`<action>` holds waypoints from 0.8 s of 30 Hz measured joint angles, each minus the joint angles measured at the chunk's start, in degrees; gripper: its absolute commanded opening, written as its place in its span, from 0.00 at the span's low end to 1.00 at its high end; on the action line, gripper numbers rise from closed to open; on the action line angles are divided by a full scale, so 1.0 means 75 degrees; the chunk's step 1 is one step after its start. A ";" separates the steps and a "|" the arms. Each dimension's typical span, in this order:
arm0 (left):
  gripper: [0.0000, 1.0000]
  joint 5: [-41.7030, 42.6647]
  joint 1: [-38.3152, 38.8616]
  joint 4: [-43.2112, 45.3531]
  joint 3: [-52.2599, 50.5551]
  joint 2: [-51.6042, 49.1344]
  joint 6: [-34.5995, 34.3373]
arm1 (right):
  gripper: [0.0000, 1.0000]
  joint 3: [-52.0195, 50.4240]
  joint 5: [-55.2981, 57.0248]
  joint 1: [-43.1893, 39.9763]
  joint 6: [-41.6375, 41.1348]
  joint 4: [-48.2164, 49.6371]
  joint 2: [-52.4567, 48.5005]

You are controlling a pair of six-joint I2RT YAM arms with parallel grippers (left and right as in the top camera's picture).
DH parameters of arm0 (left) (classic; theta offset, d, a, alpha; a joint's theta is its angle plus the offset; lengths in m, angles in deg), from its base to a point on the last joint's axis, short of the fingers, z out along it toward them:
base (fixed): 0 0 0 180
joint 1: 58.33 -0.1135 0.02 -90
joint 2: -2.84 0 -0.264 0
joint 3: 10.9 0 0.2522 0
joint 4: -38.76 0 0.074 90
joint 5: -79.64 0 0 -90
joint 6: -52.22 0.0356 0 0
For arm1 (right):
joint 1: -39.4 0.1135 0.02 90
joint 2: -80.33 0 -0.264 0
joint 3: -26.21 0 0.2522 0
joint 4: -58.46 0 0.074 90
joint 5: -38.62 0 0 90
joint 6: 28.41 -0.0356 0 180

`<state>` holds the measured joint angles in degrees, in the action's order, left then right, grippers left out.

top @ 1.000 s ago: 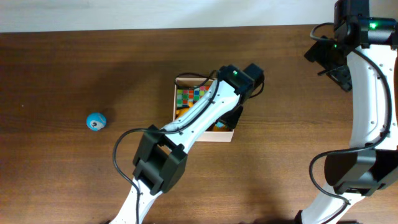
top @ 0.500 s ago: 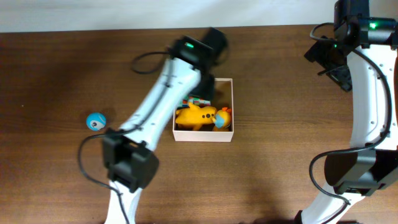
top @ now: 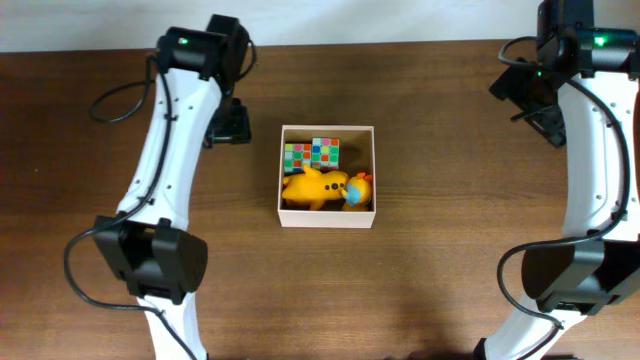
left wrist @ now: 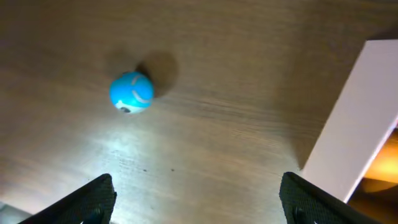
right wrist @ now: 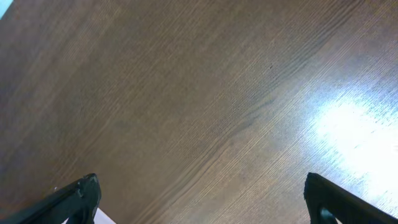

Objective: Pack container
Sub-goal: 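Raise the left gripper and move it left over the blue ball, then lower the left gripper and close it on the blue ball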

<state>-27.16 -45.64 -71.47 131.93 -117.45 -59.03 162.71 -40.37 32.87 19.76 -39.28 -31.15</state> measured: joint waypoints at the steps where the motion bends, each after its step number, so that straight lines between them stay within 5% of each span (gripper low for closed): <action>1: 0.87 -0.0047 -0.0026 -0.0012 -0.0085 0.0105 -0.0035 | 0.99 0.0000 -0.0003 0.0000 0.0006 0.0000 0.0000; 10: 0.92 -0.0813 -0.0685 0.0312 -0.2075 0.1221 -0.0813 | 0.99 0.0000 0.0000 0.0000 0.0003 0.0003 0.0000; 24: 0.97 -0.0481 -0.1772 0.4561 -0.6368 0.2369 -0.1148 | 0.99 0.0000 -0.0003 0.0000 0.0003 0.0000 0.0000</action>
<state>-30.76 -58.93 -37.26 84.18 -99.68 -67.64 162.71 -40.39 32.87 19.79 -39.28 -31.15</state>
